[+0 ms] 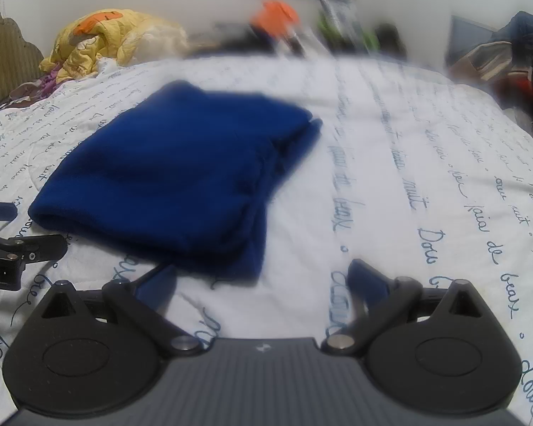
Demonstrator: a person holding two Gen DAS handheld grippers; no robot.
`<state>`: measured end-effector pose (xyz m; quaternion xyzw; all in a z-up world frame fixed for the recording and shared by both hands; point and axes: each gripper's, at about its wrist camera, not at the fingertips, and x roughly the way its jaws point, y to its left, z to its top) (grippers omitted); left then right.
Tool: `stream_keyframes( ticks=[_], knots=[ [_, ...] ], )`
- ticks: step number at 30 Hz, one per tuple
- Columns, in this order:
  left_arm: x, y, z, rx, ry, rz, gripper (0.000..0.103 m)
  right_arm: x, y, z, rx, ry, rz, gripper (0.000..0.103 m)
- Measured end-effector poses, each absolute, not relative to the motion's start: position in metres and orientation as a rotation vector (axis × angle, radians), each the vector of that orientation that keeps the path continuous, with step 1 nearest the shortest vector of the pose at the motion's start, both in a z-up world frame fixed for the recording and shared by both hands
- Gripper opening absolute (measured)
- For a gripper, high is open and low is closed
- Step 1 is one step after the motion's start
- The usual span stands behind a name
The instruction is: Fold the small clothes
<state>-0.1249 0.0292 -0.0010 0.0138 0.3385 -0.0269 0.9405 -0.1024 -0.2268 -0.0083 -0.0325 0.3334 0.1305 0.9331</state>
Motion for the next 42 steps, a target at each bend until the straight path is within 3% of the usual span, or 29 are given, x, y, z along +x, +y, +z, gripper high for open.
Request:
stream_keyframes(
  ticks=[42],
  knots=[
    [-0.1212, 0.0390, -0.0023, 0.016, 0.683, -0.058, 0.103, -0.1008, -0.2236, -0.0074, -0.062, 0.680, 0.249, 0.103]
  ],
)
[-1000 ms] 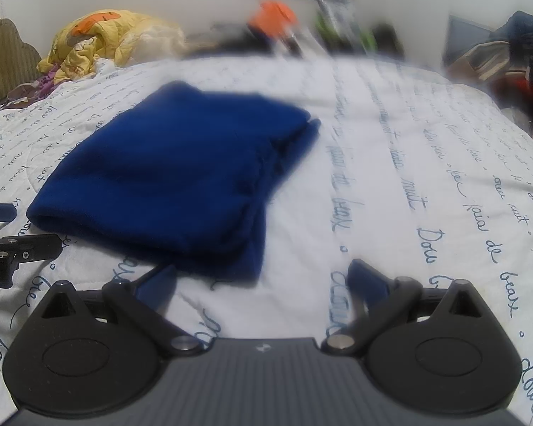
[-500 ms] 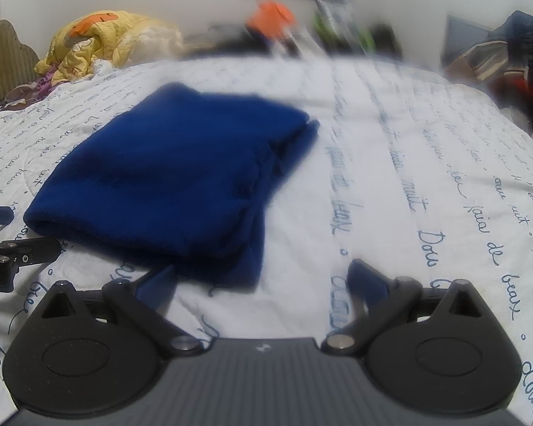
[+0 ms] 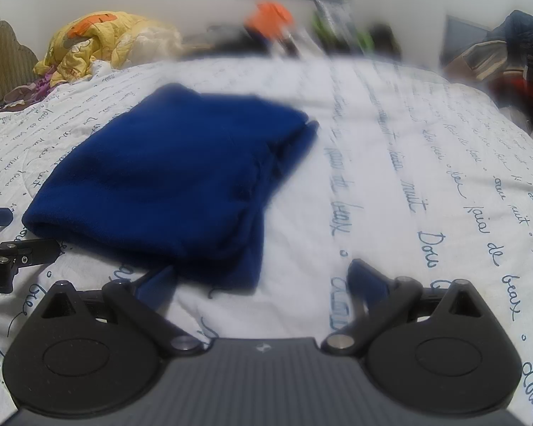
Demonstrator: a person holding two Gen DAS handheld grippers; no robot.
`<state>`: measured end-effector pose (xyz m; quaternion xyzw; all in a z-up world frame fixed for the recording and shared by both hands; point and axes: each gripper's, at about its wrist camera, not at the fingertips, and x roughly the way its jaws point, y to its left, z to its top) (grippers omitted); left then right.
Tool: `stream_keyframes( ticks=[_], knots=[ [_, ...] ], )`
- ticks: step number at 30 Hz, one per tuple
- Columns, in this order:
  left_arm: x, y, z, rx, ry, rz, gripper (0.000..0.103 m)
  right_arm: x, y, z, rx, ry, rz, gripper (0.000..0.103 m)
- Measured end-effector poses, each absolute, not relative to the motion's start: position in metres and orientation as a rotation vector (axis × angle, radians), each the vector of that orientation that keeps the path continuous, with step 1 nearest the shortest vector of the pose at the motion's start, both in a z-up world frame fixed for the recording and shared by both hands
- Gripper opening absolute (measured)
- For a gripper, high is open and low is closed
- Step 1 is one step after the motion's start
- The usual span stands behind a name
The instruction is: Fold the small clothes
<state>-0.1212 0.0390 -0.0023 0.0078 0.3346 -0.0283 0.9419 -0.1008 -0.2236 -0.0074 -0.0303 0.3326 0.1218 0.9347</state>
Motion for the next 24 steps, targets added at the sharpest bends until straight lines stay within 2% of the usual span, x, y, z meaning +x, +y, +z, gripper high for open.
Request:
stream_keyframes(
  ticks=[24],
  knots=[
    [-0.1218, 0.0398, -0.0015, 0.006, 0.679, -0.058, 0.103, -0.1001, -0.2243, -0.0081, -0.062, 0.680, 0.250, 0.103]
  ],
)
